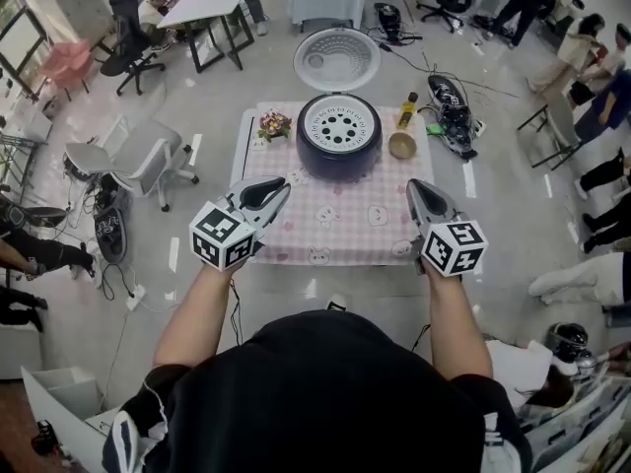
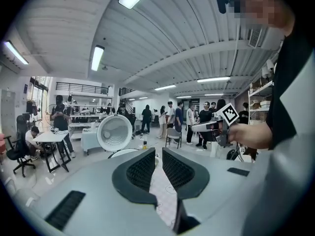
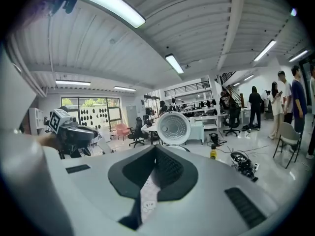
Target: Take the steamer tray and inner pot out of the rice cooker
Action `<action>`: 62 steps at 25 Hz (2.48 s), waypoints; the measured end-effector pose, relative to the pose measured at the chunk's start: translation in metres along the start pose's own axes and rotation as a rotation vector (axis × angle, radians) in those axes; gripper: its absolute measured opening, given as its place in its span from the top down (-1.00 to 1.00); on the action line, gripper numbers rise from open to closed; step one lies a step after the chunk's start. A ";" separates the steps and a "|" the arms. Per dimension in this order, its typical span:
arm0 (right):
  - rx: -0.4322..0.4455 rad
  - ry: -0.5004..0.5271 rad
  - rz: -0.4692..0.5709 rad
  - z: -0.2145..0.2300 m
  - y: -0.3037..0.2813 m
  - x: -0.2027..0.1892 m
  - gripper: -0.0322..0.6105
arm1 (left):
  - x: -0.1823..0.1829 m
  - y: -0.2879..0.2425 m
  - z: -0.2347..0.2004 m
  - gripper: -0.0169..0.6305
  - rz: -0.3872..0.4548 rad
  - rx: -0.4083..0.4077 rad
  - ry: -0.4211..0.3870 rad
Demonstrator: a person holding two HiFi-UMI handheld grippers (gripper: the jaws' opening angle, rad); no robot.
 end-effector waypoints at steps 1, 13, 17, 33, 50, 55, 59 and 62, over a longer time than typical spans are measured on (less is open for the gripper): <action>0.012 0.004 -0.003 0.008 -0.006 0.001 0.87 | -0.001 -0.007 -0.001 0.75 -0.004 0.013 0.005; 0.115 -0.003 -0.026 0.042 -0.042 0.006 0.86 | -0.008 -0.052 -0.005 0.75 -0.064 0.057 0.045; 0.125 -0.003 -0.028 0.041 -0.049 0.004 0.83 | -0.010 -0.062 -0.011 0.75 -0.070 0.046 0.043; 0.075 -0.003 -0.049 0.031 -0.121 0.015 0.72 | -0.014 -0.085 -0.098 0.75 -0.075 -0.033 0.055; -0.019 0.065 -0.080 -0.002 -0.214 0.044 0.65 | -0.015 -0.081 -0.218 0.75 -0.036 -0.129 0.082; 0.039 0.113 -0.143 -0.002 -0.231 0.037 0.50 | -0.022 -0.087 -0.226 0.75 -0.049 -0.143 0.102; 0.105 0.149 -0.196 -0.001 -0.246 0.030 0.36 | -0.025 -0.093 -0.232 0.75 -0.058 -0.135 0.108; 0.165 0.233 -0.253 0.002 -0.256 0.017 0.28 | -0.028 -0.099 -0.234 0.75 -0.064 -0.118 0.120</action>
Point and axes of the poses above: the fingertips, and each gripper's own axes: y backward along the fingers, z to its right, x out of its top, the point moved 4 cm from there along y, backward along the fingers, and after that the axes turned 1 degree about y, right-handed, at the moved point
